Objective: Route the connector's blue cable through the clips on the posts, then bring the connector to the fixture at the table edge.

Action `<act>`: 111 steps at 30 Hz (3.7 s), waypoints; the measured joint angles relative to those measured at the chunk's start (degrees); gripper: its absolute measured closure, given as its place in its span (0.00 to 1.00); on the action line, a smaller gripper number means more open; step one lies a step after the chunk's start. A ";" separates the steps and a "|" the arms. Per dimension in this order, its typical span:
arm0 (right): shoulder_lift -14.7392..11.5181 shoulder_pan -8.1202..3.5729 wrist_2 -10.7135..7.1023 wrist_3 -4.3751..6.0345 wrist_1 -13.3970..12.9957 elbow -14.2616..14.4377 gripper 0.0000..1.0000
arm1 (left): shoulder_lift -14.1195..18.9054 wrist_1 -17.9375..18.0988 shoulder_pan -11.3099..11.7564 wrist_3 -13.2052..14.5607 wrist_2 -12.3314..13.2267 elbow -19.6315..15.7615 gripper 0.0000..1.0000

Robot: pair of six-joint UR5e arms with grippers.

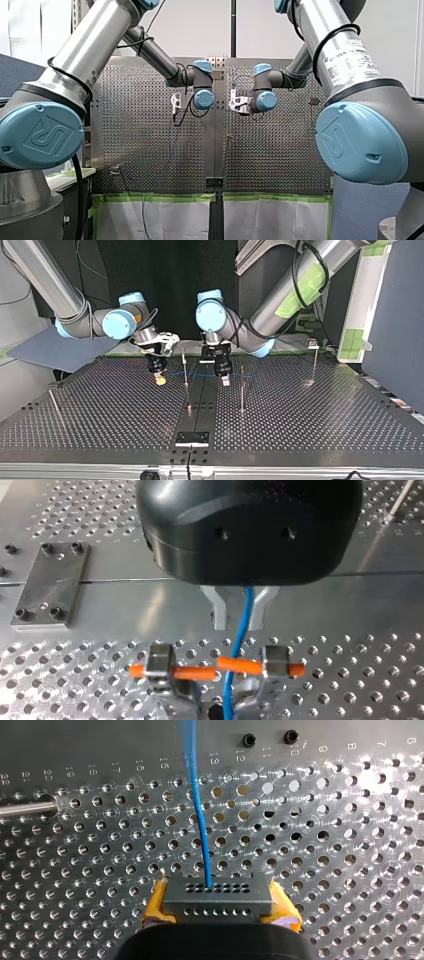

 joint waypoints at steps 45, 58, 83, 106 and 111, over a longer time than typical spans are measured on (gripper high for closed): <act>0.00 0.08 -0.03 0.00 0.62 0.00 1.00 | -0.01 -1.42 -0.38 1.17 -0.88 -0.01 0.57; 0.01 0.12 -0.03 0.00 0.62 0.00 1.00 | -0.01 -1.42 -0.38 1.30 -0.89 0.00 0.76; 0.00 0.14 0.07 -0.25 2.11 0.00 1.00 | -0.02 -2.87 -0.92 1.31 -0.05 -0.08 0.81; -0.02 0.22 1.74 -2.04 2.55 4.16 1.00 | -0.01 1.82 -3.18 1.16 0.36 -5.45 0.78; -0.11 0.50 3.00 -2.83 3.12 4.45 1.00 | -0.04 3.56 -3.55 1.12 0.67 -7.47 0.78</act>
